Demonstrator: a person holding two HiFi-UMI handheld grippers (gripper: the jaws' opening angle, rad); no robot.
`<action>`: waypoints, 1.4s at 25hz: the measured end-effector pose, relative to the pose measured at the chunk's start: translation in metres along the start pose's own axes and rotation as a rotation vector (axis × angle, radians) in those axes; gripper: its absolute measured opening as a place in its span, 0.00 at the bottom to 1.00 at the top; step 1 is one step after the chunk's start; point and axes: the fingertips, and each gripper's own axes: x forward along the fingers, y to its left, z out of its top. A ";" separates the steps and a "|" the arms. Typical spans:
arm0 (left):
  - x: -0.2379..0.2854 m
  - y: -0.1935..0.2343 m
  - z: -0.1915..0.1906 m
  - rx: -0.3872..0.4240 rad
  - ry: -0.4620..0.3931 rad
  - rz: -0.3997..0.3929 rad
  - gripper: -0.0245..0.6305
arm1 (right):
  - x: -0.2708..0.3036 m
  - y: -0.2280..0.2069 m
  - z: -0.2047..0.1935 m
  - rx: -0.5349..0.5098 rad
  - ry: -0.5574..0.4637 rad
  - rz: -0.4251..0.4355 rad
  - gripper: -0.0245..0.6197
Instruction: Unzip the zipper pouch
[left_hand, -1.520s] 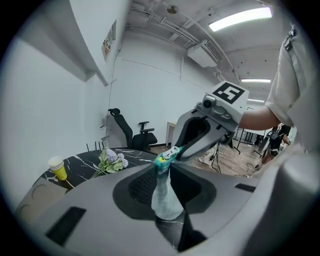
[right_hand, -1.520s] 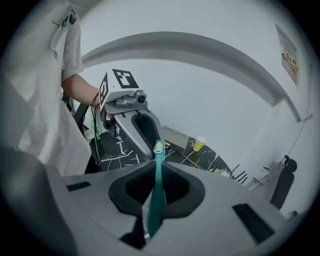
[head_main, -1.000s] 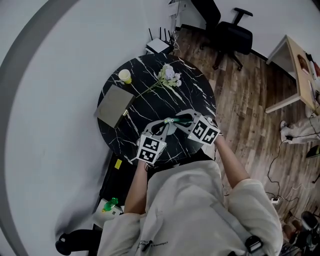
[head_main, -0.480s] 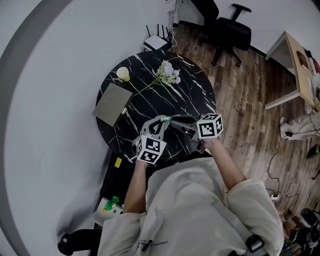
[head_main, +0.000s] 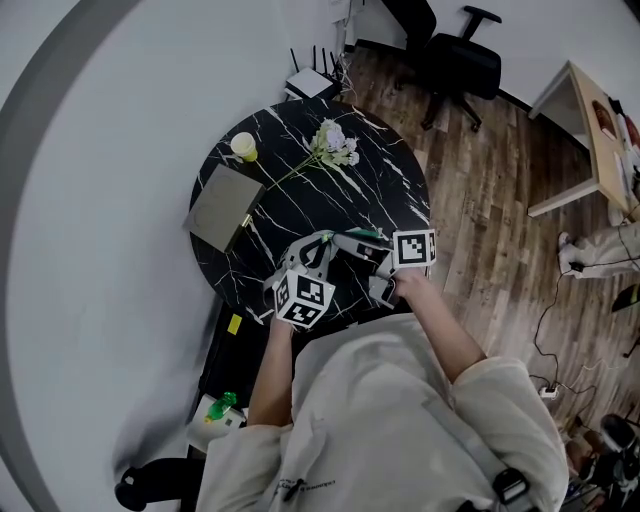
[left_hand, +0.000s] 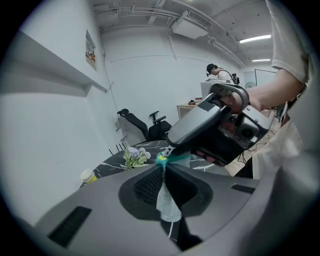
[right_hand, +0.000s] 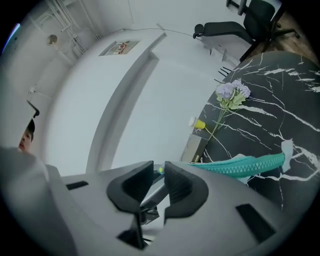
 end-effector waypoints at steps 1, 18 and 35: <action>0.000 0.000 0.000 0.000 0.001 0.003 0.09 | -0.001 -0.005 -0.001 0.002 -0.002 -0.032 0.13; -0.001 0.000 -0.007 -0.313 -0.071 0.050 0.09 | -0.010 -0.019 -0.006 -0.309 -0.184 -0.273 0.06; -0.009 0.009 -0.008 -0.382 -0.110 0.067 0.09 | -0.017 -0.022 0.000 -0.427 -0.178 -0.357 0.06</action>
